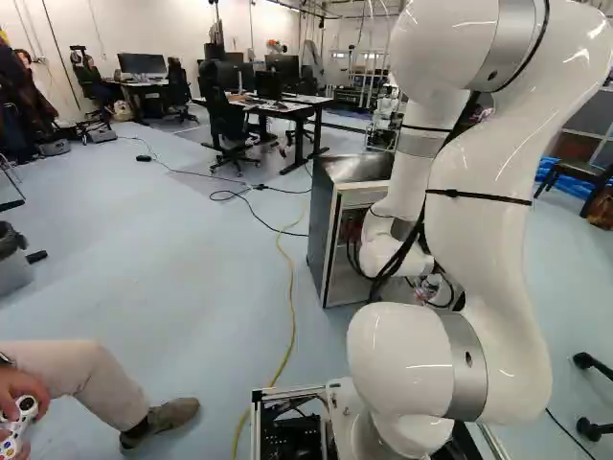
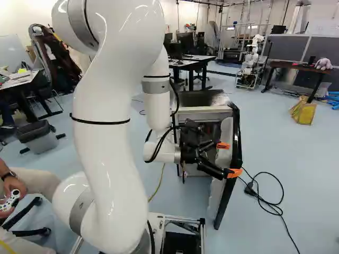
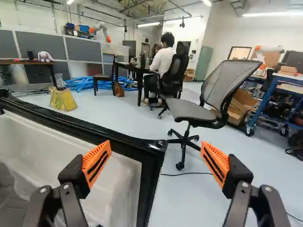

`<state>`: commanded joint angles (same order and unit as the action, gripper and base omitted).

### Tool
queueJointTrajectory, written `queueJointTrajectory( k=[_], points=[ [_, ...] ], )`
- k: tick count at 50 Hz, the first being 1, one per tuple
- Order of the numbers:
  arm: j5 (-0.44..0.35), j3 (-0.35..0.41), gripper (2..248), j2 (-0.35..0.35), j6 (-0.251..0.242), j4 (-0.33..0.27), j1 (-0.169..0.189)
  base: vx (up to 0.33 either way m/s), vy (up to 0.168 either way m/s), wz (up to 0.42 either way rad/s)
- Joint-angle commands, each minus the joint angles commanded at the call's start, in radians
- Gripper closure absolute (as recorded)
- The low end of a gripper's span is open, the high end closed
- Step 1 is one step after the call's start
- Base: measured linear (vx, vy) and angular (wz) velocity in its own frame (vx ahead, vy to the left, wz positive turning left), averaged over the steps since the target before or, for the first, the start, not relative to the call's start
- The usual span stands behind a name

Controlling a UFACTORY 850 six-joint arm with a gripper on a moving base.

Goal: Grab a drink from the fridge

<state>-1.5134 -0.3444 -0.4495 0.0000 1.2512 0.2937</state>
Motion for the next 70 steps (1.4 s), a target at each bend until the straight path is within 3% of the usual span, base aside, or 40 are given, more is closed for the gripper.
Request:
queueJointTrajectory(
  k=[37, 70],
  points=[
    [0.000, -0.134, 3, -0.068, 0.000, 0.108, 0.047, 0.000, 0.000, 0.000],
    [0.062, -0.253, 3, -0.126, 0.000, 0.141, 0.084, 0.000, 0.000, 0.000]
  ],
)
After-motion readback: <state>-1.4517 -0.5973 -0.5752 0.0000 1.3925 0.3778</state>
